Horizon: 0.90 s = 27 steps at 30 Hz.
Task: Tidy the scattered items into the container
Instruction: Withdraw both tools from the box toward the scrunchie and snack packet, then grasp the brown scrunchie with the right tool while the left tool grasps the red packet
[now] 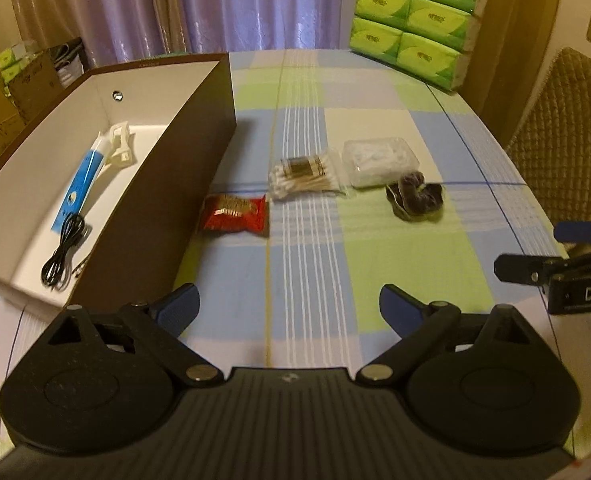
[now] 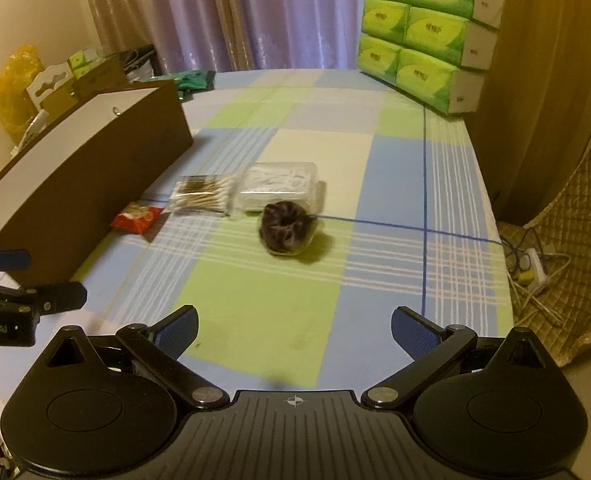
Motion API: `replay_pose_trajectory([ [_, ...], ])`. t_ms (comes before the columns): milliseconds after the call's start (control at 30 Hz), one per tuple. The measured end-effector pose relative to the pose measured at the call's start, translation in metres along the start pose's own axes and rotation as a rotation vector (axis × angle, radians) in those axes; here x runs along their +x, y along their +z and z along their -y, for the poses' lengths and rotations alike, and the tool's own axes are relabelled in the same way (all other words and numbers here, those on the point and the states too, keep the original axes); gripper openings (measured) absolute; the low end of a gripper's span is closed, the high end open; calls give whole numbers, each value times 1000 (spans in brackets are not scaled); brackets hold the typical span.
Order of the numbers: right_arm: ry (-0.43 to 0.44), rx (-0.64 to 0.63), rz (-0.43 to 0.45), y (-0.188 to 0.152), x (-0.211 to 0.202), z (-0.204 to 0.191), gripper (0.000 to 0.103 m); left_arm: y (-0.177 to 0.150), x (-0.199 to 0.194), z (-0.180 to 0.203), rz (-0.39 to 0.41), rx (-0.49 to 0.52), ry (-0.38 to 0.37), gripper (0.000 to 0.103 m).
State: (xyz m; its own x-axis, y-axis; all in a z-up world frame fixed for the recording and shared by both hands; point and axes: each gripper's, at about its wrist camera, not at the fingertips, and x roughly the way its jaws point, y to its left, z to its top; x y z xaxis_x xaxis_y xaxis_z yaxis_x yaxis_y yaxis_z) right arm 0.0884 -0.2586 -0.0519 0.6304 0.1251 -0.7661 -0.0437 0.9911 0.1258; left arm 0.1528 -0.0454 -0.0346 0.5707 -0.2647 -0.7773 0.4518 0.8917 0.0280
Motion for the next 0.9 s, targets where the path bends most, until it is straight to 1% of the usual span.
replay_pose_trajectory([
  [33,1,-2,3,2,4,3,101,2,5,2,9,1,15,92],
  [133,4,-14,2,8,17,10,100,8,23,6,22,-9,37,90],
  [200,15,-23,-2,12,26,15,93,12,37,6,13,-17,50,88],
  [267,30,-24,-12,16,36,21,89,17,49,5,9,-26,63,85],
  [400,56,-35,-29,26,57,28,79,28,71,4,5,-23,100,85],
  [433,59,-39,-34,29,62,29,78,31,76,3,-1,-24,107,84],
  [567,71,-83,-35,40,82,25,71,41,89,-2,-16,-41,118,84],
  [833,84,-210,-33,54,118,8,65,49,104,-4,-26,-40,137,84],
  [900,79,-243,-54,53,126,5,50,49,108,-4,-29,-35,143,84],
])
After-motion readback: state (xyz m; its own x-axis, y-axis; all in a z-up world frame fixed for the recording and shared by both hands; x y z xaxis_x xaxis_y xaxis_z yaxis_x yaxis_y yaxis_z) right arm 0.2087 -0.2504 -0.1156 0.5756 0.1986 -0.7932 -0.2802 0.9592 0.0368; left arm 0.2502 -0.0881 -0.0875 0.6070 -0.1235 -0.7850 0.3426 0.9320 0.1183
